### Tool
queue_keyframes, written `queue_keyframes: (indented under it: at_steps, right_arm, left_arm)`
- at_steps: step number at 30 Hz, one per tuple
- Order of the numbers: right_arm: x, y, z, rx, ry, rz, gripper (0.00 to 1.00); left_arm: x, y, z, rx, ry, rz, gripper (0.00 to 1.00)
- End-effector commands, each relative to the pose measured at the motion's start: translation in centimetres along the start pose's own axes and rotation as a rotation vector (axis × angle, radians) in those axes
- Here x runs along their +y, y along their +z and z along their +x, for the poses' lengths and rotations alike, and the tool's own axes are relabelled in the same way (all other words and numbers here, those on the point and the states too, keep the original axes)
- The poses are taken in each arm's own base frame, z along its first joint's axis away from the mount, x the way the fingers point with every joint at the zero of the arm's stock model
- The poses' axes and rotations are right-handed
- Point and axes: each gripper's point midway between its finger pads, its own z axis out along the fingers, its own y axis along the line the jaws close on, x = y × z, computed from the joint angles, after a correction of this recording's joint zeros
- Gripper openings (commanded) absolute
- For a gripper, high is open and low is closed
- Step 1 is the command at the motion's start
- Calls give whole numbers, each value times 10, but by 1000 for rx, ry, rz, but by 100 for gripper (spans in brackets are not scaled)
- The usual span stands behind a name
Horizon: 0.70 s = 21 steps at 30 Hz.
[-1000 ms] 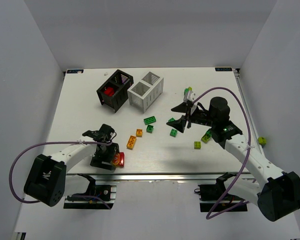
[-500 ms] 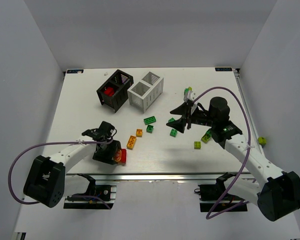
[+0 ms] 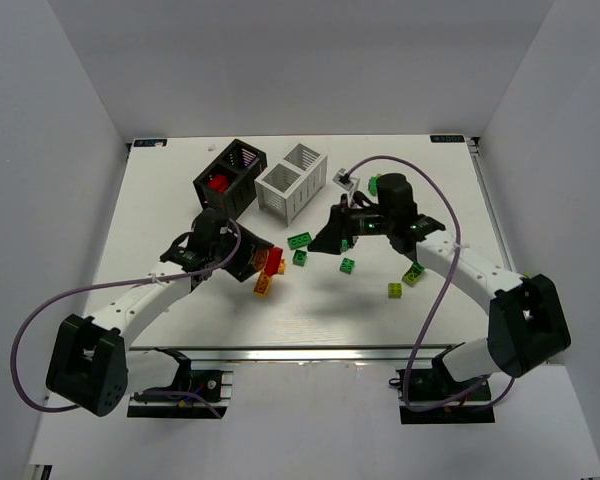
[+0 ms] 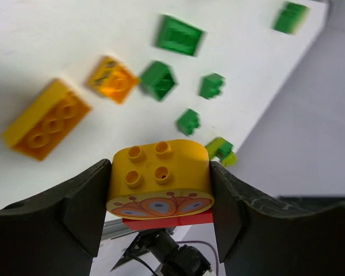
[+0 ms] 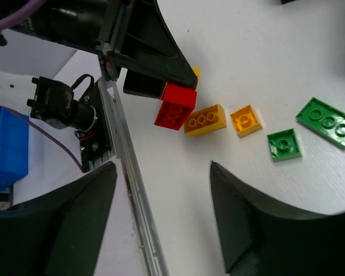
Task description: Sort the legos into containers by color
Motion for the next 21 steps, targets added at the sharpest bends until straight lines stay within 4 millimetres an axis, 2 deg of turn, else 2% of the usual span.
queue_keyframes:
  at_steps: [1, 3, 6, 11, 21]
  right_arm:
    - [21, 18, -23, -2, 41, 12, 74]
    - [21, 28, -24, 1, 38, 46, 76]
    - [22, 43, -15, 22, 63, 73, 77]
    - [13, 54, -14, 26, 71, 121, 78]
    - [-9, 64, -24, -2, 66, 211, 76]
  left_arm:
    - [-60, -11, 0, -2, 170, 213, 0]
    - [-73, -13, 2, -3, 201, 242, 0]
    - [-93, -14, 3, -3, 234, 299, 0]
    - [-109, -17, 12, 15, 254, 363, 0]
    - [-116, -19, 21, 43, 254, 409, 0]
